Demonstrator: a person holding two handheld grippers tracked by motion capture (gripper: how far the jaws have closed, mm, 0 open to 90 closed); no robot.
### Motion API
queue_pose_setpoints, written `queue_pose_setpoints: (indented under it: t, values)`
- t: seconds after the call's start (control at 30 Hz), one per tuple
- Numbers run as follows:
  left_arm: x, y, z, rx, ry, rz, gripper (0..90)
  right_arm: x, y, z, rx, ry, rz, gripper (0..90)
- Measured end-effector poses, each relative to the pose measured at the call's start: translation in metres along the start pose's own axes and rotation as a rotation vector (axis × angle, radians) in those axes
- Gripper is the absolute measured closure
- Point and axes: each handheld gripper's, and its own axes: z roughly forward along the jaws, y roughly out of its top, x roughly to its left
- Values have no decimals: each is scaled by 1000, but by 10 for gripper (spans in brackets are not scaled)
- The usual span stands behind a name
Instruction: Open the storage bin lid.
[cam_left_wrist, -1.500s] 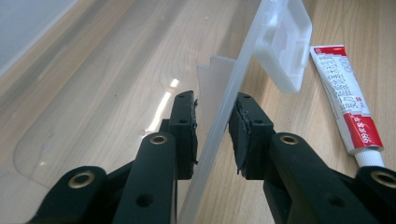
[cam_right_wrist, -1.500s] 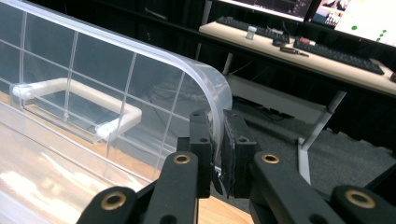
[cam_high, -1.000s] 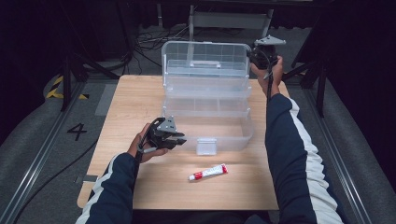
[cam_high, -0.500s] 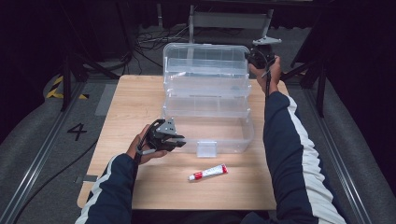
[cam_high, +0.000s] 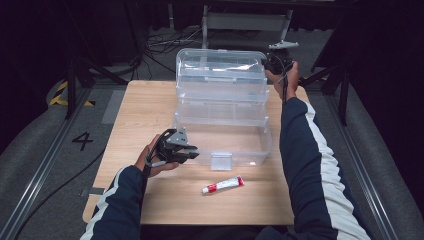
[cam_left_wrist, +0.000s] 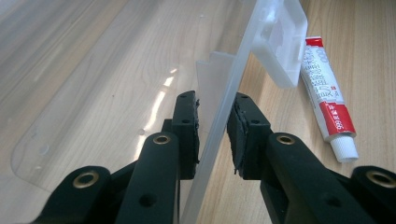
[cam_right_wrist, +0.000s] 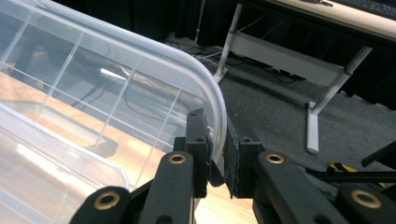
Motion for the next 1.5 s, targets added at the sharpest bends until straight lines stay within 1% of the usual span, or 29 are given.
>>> queue_pose_setpoints:
  t: [0.07,0.1,0.2,0.23,0.27,0.33,0.4,0.47,0.57,0.63,0.7,0.73,0.87,0.93,1.03,1.17,1.3,1.37,1.4,1.47,1.5]
  values:
    - [0,0,0,2,4,8,741,0,1,3,16,2,-1,813]
    - [0,0,0,0,5,9,741,-1,2,5,27,12,-1,815]
    - [-1,0,0,-4,6,6,741,-5,0,11,52,32,20,815]
    - [-1,-1,1,-8,7,6,741,-5,0,11,52,32,20,815]
    - [-1,-1,1,-8,8,7,741,-7,-1,14,58,44,38,815]
    - [-1,0,0,-6,6,9,741,-7,-1,15,60,48,42,815]
    - [-1,0,0,-6,6,12,743,-8,0,19,82,48,29,813]
    - [-1,0,0,-5,7,11,742,-8,-1,21,82,54,37,814]
    - [-1,-1,0,-6,7,11,741,-8,-3,26,94,47,37,815]
    - [-1,-1,0,-5,8,12,741,-7,-5,28,96,43,45,817]
    - [-1,-1,0,-5,8,11,740,-8,-5,29,102,43,47,816]
    - [-1,-1,0,-6,8,11,740,-9,-6,31,102,50,56,817]
    - [-1,-1,0,-5,8,12,740,-9,-7,34,113,50,52,815]
    - [-1,-1,0,-6,5,12,740,-9,-9,35,115,52,62,814]
    - [0,-1,0,-3,1,12,735,-10,-12,38,144,46,60,813]
    - [0,-1,0,-3,-1,12,734,-11,-16,41,154,48,78,814]
    - [0,-1,0,-10,-2,9,732,-11,-20,47,195,38,73,812]
    - [0,-2,0,-10,-6,7,732,-13,-22,46,181,8,78,814]
    - [0,-2,0,-11,-4,8,732,-14,-22,45,169,9,87,827]
    - [0,-2,0,-9,-6,8,734,-15,-22,45,164,16,87,825]
    - [0,-2,0,-10,-6,7,734,-14,-21,44,176,18,63,825]
